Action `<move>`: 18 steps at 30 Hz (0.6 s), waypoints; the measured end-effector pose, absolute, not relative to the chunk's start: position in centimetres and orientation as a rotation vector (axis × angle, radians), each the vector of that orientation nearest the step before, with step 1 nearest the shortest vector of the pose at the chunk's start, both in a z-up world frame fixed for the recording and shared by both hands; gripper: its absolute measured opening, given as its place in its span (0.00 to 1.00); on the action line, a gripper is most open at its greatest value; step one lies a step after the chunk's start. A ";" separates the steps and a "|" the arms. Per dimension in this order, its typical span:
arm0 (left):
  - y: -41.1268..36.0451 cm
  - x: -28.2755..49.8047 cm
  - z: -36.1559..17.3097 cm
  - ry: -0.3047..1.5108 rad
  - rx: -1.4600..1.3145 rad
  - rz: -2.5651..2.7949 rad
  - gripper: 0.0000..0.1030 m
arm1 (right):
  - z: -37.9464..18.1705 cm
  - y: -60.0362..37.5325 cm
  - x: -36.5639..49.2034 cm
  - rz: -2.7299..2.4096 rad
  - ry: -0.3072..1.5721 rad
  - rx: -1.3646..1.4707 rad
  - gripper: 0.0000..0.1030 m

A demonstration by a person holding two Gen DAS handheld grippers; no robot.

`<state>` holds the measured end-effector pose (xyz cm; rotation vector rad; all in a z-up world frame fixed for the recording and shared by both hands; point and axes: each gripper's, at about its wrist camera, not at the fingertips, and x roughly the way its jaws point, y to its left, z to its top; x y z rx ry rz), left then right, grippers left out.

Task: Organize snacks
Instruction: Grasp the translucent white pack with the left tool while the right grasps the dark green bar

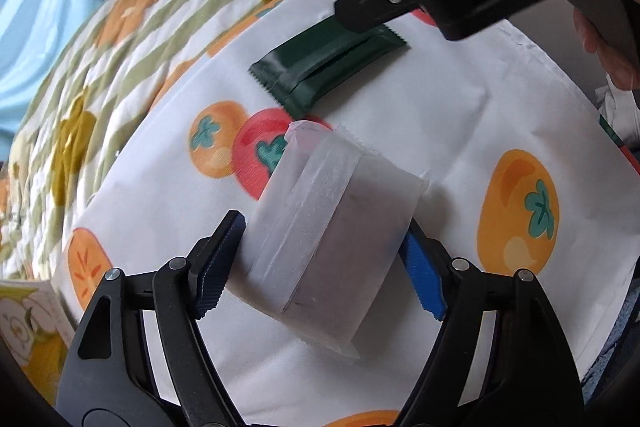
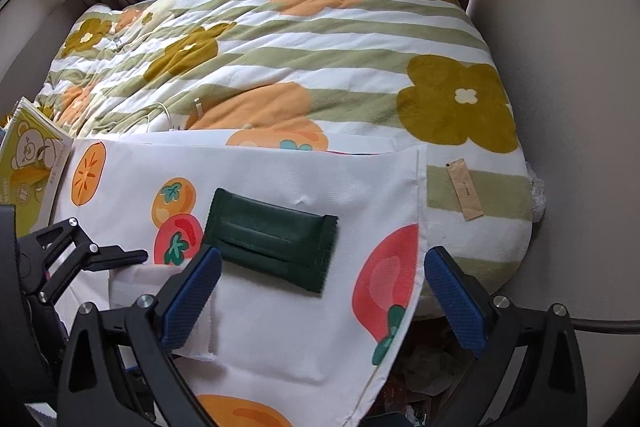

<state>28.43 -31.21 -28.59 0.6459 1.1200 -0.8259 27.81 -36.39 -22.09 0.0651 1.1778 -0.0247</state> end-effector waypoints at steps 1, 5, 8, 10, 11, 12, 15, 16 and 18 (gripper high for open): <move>-30.6 28.7 -28.5 1.129 0.632 -0.804 0.72 | -22.3 -36.0 28.0 -0.019 1.179 0.068 0.98; -28.1 30.0 -28.5 1.164 0.552 -0.714 0.72 | -23.6 -34.6 29.1 -0.024 1.202 0.096 0.98; -26.2 31.0 -28.5 1.182 0.482 -0.649 0.72 | -24.7 -33.9 29.8 -0.055 1.223 0.134 0.98; -25.5 31.3 -28.5 1.192 0.450 -0.620 0.72 | -25.5 -33.5 30.0 -0.094 1.232 0.142 0.98; -25.2 31.6 -28.5 1.196 0.436 -0.611 0.72 | -25.8 -33.3 30.1 -0.117 1.230 0.142 0.98; -25.0 31.7 -28.5 1.198 0.424 -0.601 0.72 | -26.0 -33.3 30.1 -0.133 1.226 0.148 0.98; -24.7 32.1 -28.5 1.195 0.401 -0.578 0.72 | -26.4 -33.2 29.9 -0.169 1.204 0.168 0.98; -24.8 32.2 -28.6 1.194 0.395 -0.573 0.72 | -26.4 -33.0 29.9 -0.176 1.197 0.154 0.98; -24.8 32.1 -28.4 1.192 0.384 -0.561 0.72 | -26.6 -32.5 30.0 -0.188 1.193 0.119 0.98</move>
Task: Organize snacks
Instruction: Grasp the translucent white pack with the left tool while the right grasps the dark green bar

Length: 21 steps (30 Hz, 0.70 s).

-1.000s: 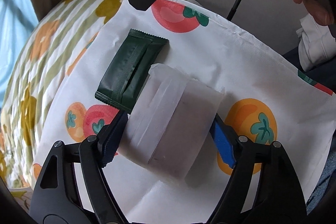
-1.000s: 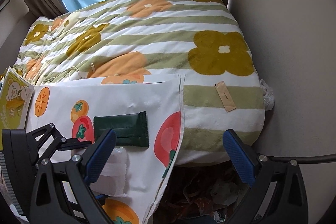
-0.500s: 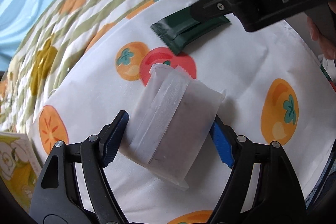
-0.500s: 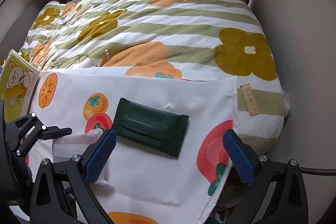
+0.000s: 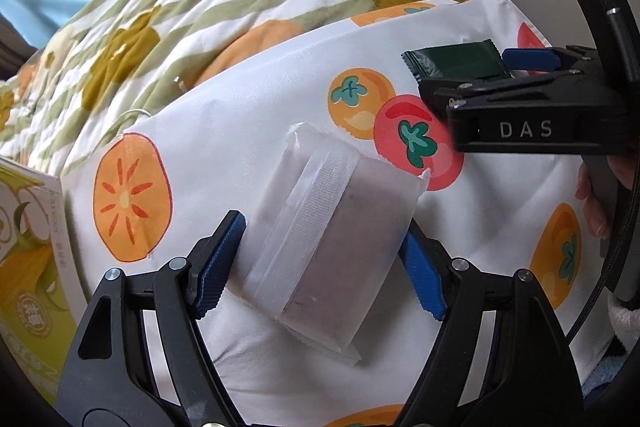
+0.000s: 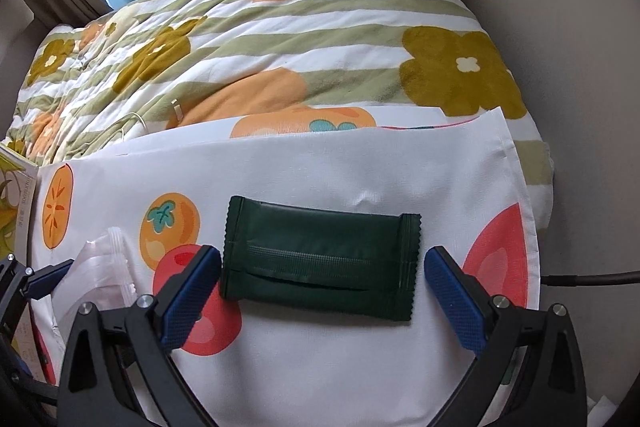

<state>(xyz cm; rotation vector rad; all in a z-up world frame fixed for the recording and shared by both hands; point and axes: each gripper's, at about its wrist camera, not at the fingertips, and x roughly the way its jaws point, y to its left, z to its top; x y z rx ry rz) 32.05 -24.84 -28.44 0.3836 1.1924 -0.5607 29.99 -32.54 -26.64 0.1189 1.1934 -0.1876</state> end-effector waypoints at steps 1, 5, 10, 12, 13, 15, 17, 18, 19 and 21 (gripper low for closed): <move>-24.9 32.2 -28.5 1.193 0.379 -0.554 0.72 | -26.7 -32.4 30.0 -0.192 1.190 0.107 0.98; -24.5 32.3 -28.4 1.204 0.348 -0.533 0.72 | -26.6 -32.5 29.3 -0.203 1.155 0.115 0.94; -24.5 32.6 -28.4 1.220 0.323 -0.515 0.72 | -26.3 -32.2 28.3 -0.202 1.111 0.116 0.80; -24.6 32.6 -28.3 1.222 0.318 -0.508 0.71 | -26.2 -32.0 28.0 -0.197 1.098 0.107 0.75; -24.6 32.6 -28.3 1.223 0.311 -0.505 0.71 | -26.1 -31.8 27.9 -0.197 1.094 0.100 0.73; -24.5 32.8 -28.1 1.226 0.293 -0.498 0.71 | -25.8 -31.6 27.7 -0.189 1.082 0.094 0.67; -24.4 32.9 -28.0 1.230 0.279 -0.489 0.71 | -25.7 -31.6 27.6 -0.175 1.088 0.108 0.64; -24.3 32.9 -27.9 1.229 0.273 -0.486 0.71 | -25.7 -31.6 27.6 -0.171 1.089 0.115 0.64; -24.2 32.9 -27.8 1.228 0.267 -0.484 0.70 | -25.6 -31.6 27.5 -0.168 1.087 0.124 0.63; -24.0 32.7 -27.4 1.224 0.257 -0.479 0.70 | -25.5 -31.7 27.2 -0.163 1.084 0.137 0.62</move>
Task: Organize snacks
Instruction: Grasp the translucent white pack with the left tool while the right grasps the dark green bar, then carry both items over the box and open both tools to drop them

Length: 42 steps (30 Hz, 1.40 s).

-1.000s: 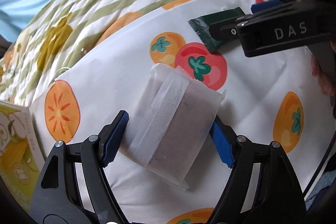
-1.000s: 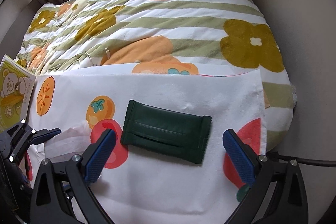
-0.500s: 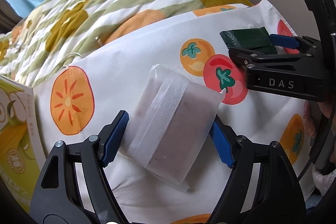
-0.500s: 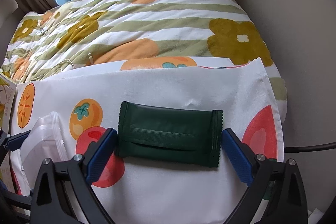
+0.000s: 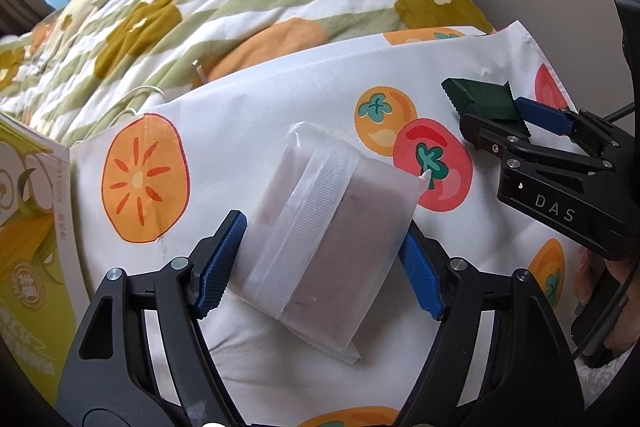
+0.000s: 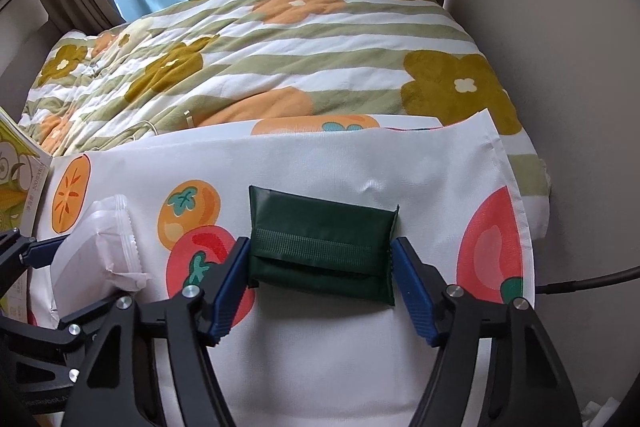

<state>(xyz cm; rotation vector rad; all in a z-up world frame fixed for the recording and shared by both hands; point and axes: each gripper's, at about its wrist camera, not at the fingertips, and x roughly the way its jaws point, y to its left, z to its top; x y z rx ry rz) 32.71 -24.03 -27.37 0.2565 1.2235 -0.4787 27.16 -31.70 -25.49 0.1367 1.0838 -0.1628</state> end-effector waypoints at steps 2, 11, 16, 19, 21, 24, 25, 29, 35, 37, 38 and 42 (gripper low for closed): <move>-23.8 32.5 -26.9 1.215 0.248 -0.474 0.70 | -25.3 -31.7 26.7 -0.154 1.080 0.150 0.61; -22.9 31.2 -23.1 1.171 0.204 -0.441 0.70 | -22.2 -30.8 24.7 -0.112 1.025 0.132 0.60; -21.1 30.3 -19.1 1.127 0.162 -0.391 0.70 | -18.6 -29.7 23.9 -0.065 0.980 0.091 0.60; -19.3 29.6 -15.8 1.083 0.121 -0.351 0.70 | -15.6 -28.4 23.5 -0.015 0.945 0.056 0.60; -17.8 29.1 -13.5 1.053 0.100 -0.313 0.70 | -13.6 -27.2 23.4 0.026 0.917 0.025 0.60; -15.3 28.5 -10.3 1.003 0.069 -0.262 0.70 | -10.7 -25.1 23.4 0.093 0.875 -0.010 0.60; -14.5 28.4 -9.4 0.988 0.061 -0.249 0.70 | -9.9 -24.3 23.4 0.114 0.861 -0.018 0.60; -10.5 28.0 -6.5 0.936 0.044 -0.184 0.70 | -6.8 -20.3 23.6 0.207 0.810 -0.058 0.60; -3.1 27.6 -4.3 0.906 0.042 -0.122 0.70 | -4.1 -13.6 24.3 0.327 0.772 -0.051 0.60; -0.5 27.7 -4.2 0.914 0.051 -0.118 0.70 | -3.7 -11.1 24.5 0.336 0.766 -0.052 0.60; 0.8 27.9 -4.4 0.929 0.055 -0.121 0.70 | -3.6 -9.9 24.7 0.338 0.768 -0.046 0.60; 4.4 28.3 -6.3 0.979 0.085 -0.149 0.70 | -3.8 -5.5 25.5 0.343 0.792 0.011 0.60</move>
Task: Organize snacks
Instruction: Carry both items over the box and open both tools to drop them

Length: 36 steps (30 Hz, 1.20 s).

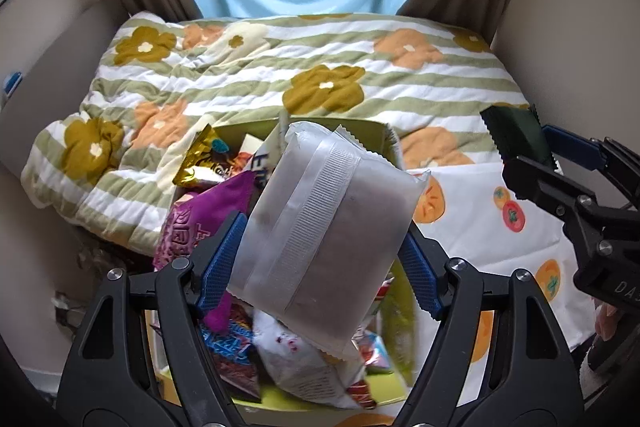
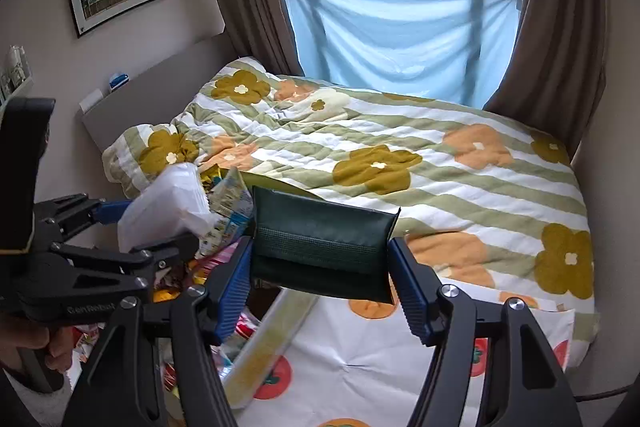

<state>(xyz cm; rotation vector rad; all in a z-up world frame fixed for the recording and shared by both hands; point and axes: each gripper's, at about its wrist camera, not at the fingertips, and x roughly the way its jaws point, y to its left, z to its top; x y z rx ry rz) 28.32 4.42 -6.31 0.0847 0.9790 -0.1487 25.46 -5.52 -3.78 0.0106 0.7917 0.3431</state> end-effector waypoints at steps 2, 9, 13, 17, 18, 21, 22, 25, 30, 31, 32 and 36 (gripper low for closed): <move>5.7 28.4 -7.2 1.001 0.093 -0.178 0.70 | -4.1 -3.7 25.8 0.332 0.803 0.026 0.60; 7.5 28.7 -7.5 0.973 0.104 -0.361 1.00 | -5.1 -0.8 26.1 0.237 0.835 0.075 0.60; 9.3 28.7 -7.8 0.980 0.106 -0.387 1.00 | -5.8 -0.5 26.2 0.195 0.874 0.081 0.60; 11.4 29.1 -8.8 1.003 0.082 -0.370 1.00 | -6.5 0.1 26.7 0.195 0.903 0.066 0.60; 11.9 29.0 -9.0 1.004 0.073 -0.359 1.00 | -6.6 0.4 26.9 0.204 0.908 0.062 0.60; 13.2 29.2 -9.0 1.014 0.056 -0.326 1.00 | -6.8 1.6 27.9 0.239 0.917 0.047 0.60; 13.5 29.1 -9.0 1.014 0.056 -0.321 1.00 | -6.8 2.0 28.1 0.250 0.915 0.039 0.60; 14.1 29.4 -9.2 1.024 0.082 -0.294 1.00 | -6.7 3.3 29.0 0.284 0.912 0.031 0.60; 15.0 29.3 -9.6 1.036 0.080 -0.265 1.00 | -7.4 4.9 30.1 0.323 0.946 0.035 0.69; 15.1 29.3 -9.8 1.039 0.081 -0.265 1.00 | -7.5 5.0 30.0 0.325 0.942 0.040 0.80; 15.1 29.2 -9.9 1.042 0.085 -0.264 1.00 | -7.6 4.8 29.9 0.323 0.931 0.049 0.85; 15.2 29.1 -10.8 1.057 0.095 -0.265 1.00 | -8.0 4.1 29.5 0.291 0.925 0.081 0.93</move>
